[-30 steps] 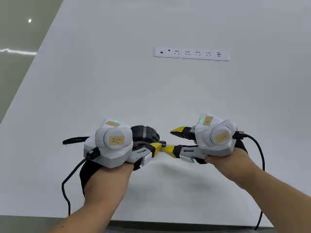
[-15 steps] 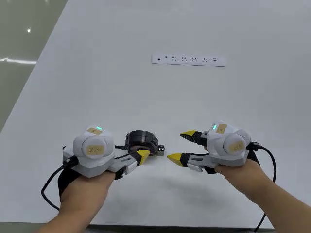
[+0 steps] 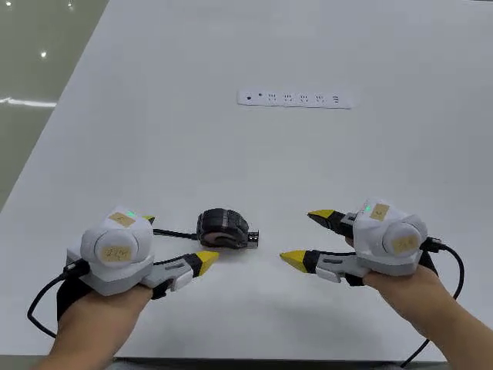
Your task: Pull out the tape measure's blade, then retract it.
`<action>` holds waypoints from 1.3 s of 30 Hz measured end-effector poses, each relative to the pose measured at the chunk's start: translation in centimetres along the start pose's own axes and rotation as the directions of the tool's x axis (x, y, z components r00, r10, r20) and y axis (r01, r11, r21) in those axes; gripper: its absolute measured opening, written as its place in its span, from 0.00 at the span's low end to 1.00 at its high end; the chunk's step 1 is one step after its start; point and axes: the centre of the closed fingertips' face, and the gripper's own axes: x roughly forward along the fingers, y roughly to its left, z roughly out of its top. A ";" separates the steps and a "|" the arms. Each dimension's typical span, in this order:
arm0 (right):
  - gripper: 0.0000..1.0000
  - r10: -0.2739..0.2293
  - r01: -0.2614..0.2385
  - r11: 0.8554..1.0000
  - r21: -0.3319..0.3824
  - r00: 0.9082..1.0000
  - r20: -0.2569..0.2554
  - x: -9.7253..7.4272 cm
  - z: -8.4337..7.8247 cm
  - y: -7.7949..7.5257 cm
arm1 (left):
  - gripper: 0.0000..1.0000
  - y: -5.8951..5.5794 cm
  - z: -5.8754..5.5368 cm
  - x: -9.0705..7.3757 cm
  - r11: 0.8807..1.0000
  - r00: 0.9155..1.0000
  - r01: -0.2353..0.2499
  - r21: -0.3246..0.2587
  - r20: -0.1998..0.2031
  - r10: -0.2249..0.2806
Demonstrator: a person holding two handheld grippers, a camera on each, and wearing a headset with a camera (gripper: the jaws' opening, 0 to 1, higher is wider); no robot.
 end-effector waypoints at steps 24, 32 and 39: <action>0.66 -0.059 0.060 0.998 0.018 0.998 -0.021 -4.9 -2.4 -0.1 | 0.84 1.5 -2.7 -4.4 1.000 1.000 0.024 0.019 0.006 -0.024; 0.70 -0.080 0.081 0.996 0.024 0.996 -0.031 -6.4 -3.2 -0.2 | 0.85 1.7 -3.8 -5.5 0.999 0.999 0.041 0.034 -0.011 -0.040; 0.73 -0.100 0.101 0.994 0.035 0.994 -0.039 -7.9 -4.1 -0.4 | 0.87 2.2 -4.8 -6.3 0.998 0.999 0.044 0.044 -0.034 -0.043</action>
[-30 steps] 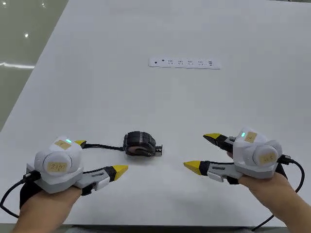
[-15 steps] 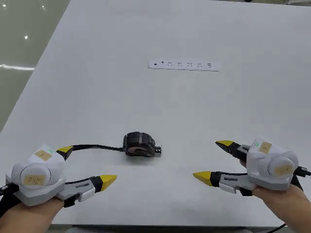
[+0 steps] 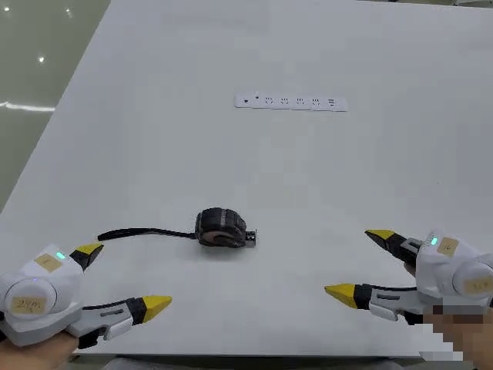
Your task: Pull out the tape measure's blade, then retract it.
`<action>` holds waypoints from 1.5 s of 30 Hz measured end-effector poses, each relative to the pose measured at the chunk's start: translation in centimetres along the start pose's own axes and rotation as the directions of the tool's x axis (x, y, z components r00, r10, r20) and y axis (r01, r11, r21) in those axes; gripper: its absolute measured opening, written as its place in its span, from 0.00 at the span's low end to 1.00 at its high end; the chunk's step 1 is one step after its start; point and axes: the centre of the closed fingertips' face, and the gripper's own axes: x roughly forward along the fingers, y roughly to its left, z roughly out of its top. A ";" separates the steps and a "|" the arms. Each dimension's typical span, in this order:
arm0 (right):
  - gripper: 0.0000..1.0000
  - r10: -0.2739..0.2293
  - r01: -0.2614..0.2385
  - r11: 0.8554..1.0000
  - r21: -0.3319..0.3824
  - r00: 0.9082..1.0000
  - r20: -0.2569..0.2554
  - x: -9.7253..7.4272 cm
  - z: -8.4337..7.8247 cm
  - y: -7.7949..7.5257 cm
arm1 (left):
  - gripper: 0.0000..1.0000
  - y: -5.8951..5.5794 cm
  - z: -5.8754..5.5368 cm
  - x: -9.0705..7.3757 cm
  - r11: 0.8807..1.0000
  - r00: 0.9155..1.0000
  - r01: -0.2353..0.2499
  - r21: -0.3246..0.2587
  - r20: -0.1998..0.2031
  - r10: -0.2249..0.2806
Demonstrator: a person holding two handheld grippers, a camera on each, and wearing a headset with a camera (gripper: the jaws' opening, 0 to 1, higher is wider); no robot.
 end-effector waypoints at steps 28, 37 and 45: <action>0.86 -0.065 0.066 0.997 0.036 0.997 -0.036 -3.7 -3.3 -0.5 | 0.94 0.8 -2.5 -2.6 0.999 0.999 0.015 0.035 -0.048 -0.013; 0.88 -0.068 0.070 0.997 0.042 0.997 -0.043 -3.9 -3.6 -0.7 | 0.94 0.5 -2.4 -2.4 0.999 0.999 0.025 0.043 -0.044 -0.023; 0.89 -0.061 0.063 0.997 0.043 0.997 -0.047 -3.8 -3.6 -0.5 | 0.94 0.9 -2.3 -2.7 0.999 0.999 0.023 0.042 -0.043 -0.021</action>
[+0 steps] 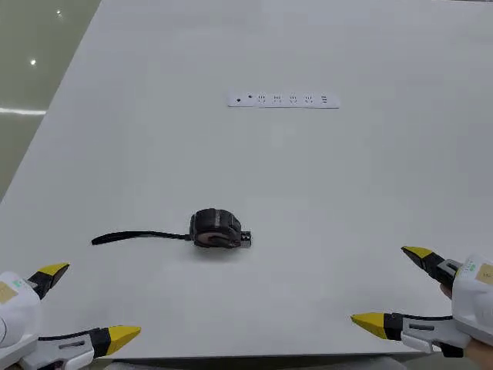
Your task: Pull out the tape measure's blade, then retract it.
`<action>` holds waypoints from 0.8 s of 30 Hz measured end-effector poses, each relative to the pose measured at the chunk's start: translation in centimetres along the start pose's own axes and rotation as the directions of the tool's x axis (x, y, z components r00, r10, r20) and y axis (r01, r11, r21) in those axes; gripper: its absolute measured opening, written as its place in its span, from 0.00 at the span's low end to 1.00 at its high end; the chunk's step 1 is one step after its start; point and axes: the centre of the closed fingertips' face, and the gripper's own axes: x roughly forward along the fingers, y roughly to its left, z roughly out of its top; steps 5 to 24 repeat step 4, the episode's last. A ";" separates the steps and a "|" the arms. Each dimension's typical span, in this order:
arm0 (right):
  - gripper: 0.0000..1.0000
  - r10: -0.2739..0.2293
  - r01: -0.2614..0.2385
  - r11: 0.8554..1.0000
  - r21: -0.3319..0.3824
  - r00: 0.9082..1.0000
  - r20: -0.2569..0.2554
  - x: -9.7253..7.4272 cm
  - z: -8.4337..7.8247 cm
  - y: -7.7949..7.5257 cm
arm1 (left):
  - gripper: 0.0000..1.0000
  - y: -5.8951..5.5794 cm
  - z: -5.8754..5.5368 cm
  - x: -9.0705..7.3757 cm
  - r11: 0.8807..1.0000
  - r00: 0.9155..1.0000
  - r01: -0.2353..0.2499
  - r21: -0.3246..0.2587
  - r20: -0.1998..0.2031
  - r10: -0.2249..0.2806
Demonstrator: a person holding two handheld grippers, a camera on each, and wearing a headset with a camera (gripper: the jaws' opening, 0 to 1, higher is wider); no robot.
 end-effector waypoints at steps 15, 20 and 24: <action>0.89 0.003 -0.003 1.000 -0.002 1.000 -0.002 0.0 0.0 0.1 | 0.94 0.0 -0.1 0.0 1.000 1.000 0.000 -0.004 -0.002 0.000; 0.89 0.003 -0.003 1.000 -0.002 1.000 -0.002 0.0 0.0 0.1 | 0.94 0.0 -0.1 0.0 1.000 1.000 0.000 -0.004 -0.002 0.000; 0.89 0.003 -0.003 1.000 -0.002 1.000 -0.002 0.0 0.0 0.1 | 0.94 0.0 -0.1 0.0 1.000 1.000 0.000 -0.004 -0.002 0.000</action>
